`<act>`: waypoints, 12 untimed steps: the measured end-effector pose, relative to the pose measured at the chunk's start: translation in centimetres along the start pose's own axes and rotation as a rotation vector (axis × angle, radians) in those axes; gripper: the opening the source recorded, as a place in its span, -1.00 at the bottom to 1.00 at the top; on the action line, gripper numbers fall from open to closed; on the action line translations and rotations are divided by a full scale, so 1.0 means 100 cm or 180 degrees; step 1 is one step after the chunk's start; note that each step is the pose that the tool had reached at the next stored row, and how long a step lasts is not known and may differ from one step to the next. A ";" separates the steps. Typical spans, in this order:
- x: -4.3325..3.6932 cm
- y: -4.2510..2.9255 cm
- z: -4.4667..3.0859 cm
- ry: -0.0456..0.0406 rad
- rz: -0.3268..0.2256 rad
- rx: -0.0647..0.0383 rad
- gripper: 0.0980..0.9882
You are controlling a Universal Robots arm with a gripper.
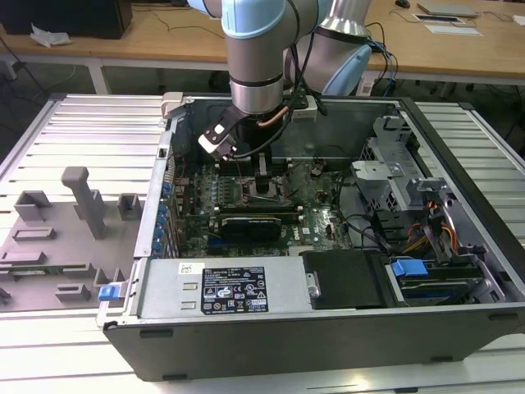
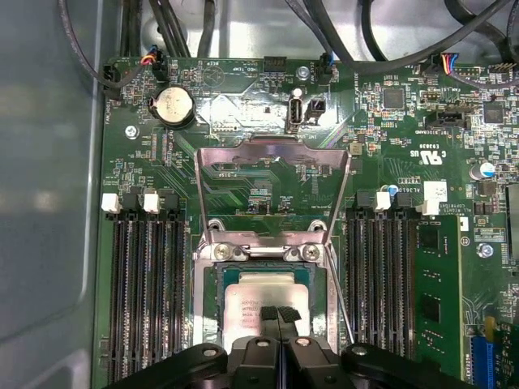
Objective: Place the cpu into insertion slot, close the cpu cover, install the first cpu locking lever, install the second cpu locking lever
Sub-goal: 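Place the cpu into insertion slot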
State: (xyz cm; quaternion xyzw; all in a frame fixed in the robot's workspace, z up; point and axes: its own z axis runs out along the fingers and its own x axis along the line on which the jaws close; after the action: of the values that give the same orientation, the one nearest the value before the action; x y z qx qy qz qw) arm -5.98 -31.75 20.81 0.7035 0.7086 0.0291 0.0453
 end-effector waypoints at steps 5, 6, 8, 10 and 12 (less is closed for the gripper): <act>0.0001 -0.0050 -0.0005 -0.0001 0.0000 -0.0007 -0.98; 0.0001 -0.0051 -0.0005 -0.0001 0.0000 -0.0007 -0.98; -0.0001 -0.0050 -0.0014 -0.0002 0.0000 -0.0006 -0.98; -0.0001 -0.0047 -0.0044 -0.0002 0.0000 -0.0007 -0.98; -0.0002 -0.0042 -0.0088 -0.0001 0.0000 -0.0007 -0.98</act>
State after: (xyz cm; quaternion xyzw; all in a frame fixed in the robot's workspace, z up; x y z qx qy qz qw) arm -6.49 -31.74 21.64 0.7035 0.7086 0.0298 0.0462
